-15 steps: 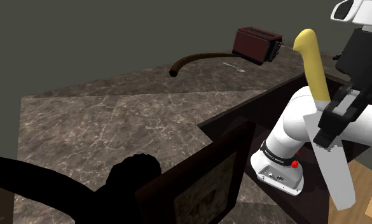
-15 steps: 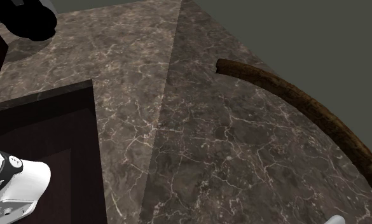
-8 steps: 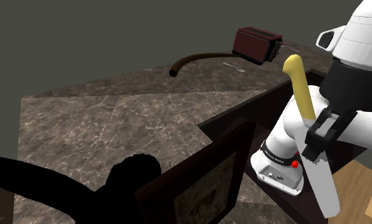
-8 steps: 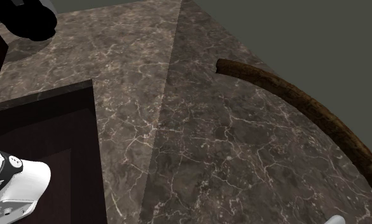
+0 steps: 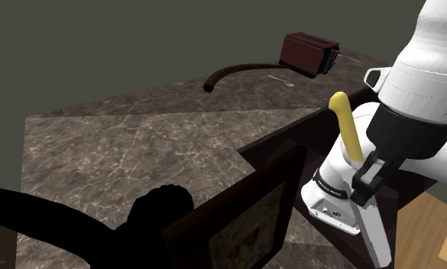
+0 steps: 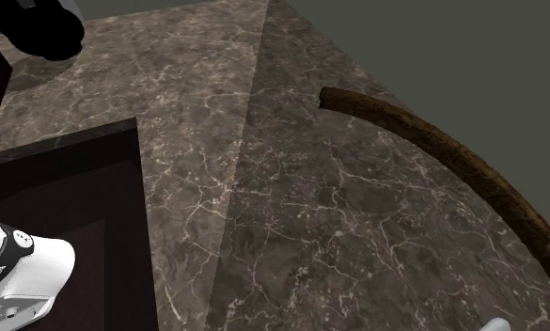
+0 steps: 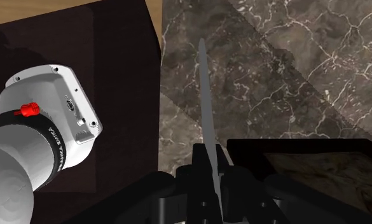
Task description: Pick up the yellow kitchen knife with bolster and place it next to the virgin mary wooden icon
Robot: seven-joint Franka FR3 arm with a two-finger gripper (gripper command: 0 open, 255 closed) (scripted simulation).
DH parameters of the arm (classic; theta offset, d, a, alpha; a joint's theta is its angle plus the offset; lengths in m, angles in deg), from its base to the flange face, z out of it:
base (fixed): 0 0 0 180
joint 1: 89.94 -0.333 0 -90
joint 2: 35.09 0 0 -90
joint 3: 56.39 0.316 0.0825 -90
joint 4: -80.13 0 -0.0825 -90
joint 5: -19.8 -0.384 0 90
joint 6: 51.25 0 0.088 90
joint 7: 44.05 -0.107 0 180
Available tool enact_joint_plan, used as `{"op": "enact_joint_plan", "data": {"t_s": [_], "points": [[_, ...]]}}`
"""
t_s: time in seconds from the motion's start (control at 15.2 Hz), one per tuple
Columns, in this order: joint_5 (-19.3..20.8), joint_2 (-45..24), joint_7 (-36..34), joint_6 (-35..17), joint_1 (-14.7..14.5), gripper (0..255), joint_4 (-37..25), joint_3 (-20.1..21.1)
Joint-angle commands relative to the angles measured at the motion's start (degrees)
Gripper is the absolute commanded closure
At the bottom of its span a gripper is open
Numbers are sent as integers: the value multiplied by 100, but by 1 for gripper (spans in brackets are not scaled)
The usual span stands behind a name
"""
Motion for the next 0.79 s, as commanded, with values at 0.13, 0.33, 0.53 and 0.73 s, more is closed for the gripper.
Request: {"op": "enact_joint_plan", "data": {"t_s": [0.13,0.33,0.53,0.73], "points": [[-188,214,22,-109,-89,255,311,198],[-339,377,29,-180,-169,255,539,356],[-503,536,31,-248,-256,255,760,527],[-680,690,28,-313,-350,255,974,713]]}}
